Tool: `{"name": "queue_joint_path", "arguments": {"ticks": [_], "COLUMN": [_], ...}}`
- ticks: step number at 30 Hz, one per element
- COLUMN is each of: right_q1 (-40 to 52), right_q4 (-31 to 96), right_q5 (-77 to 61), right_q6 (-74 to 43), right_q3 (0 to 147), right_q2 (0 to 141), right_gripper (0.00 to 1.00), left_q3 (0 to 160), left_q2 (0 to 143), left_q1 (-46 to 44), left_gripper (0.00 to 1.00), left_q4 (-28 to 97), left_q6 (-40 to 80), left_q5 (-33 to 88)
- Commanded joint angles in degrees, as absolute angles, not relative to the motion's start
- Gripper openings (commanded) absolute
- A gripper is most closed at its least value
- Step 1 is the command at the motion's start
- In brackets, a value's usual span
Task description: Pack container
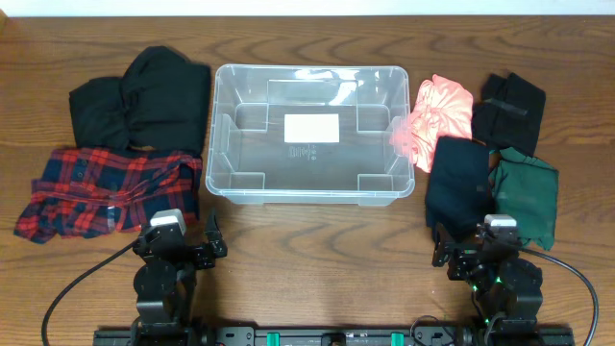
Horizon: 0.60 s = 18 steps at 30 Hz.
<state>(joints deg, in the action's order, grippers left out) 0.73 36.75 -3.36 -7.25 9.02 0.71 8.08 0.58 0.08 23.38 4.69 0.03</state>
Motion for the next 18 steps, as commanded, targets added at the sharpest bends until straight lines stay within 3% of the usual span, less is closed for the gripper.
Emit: {"name": "queue_joint_path", "arguments": {"ticks": [1,10,18], "right_q1": [1.2,1.1,1.1], "right_q4": [36.9,33.8,19.0], "right_q5": [-3.1,1.4,-7.5], "right_q6": [-7.7,-2.7,-11.8], "right_q3": [8.9,8.9,8.9], "right_q2": [0.4,0.4,0.4], "right_gripper": [0.99,0.99,0.99], "left_q3": [6.9,6.9,6.9], "left_q2": [0.2,0.2,0.2], "left_q1": [-0.2,-0.2,-0.2], "left_gripper": [0.98,0.98,0.98], "left_q4": [23.2,23.2,23.2], "left_q6": [5.0,5.0,5.0], "left_q5": [0.1,0.0,0.0]}}
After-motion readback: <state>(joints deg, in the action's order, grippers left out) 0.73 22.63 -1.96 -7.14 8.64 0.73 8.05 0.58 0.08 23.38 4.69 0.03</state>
